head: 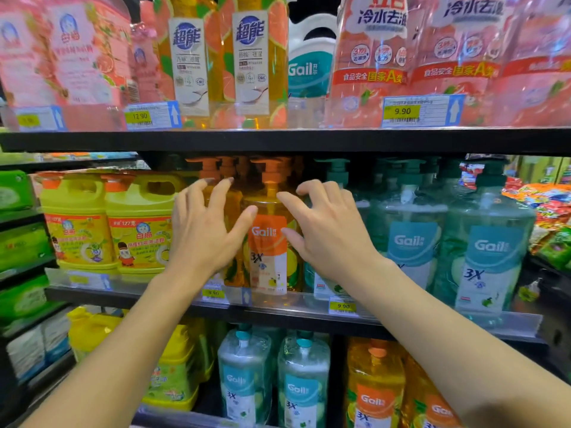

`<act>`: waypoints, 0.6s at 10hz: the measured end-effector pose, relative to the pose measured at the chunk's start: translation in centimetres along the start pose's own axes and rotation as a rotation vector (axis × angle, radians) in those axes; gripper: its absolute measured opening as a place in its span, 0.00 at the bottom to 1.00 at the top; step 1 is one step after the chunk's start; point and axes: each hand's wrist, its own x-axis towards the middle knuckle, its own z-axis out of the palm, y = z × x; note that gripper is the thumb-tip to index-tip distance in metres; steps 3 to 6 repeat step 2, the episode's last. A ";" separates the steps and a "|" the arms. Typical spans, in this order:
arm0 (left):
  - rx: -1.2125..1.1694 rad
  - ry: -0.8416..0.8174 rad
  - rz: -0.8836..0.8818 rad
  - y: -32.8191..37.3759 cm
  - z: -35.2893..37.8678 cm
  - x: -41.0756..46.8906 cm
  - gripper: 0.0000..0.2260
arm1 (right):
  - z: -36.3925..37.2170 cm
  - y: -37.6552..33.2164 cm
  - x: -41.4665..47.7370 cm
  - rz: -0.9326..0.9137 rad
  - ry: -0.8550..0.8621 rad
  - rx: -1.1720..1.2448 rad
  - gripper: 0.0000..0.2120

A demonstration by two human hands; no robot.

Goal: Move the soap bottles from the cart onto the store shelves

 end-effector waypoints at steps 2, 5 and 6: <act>0.090 -0.113 -0.003 -2.0 -0.2 1.0 0.27 | 2.1 -0.5 0.7 -0.068 0.000 0.010 0.28; 0.090 -0.113 -0.003 -2.0 -0.2 1.0 0.27 | 2.1 -0.5 0.7 -0.068 0.000 0.010 0.28; 0.090 -0.113 -0.003 -2.0 -0.2 1.0 0.27 | 2.1 -0.5 0.7 -0.068 0.000 0.010 0.28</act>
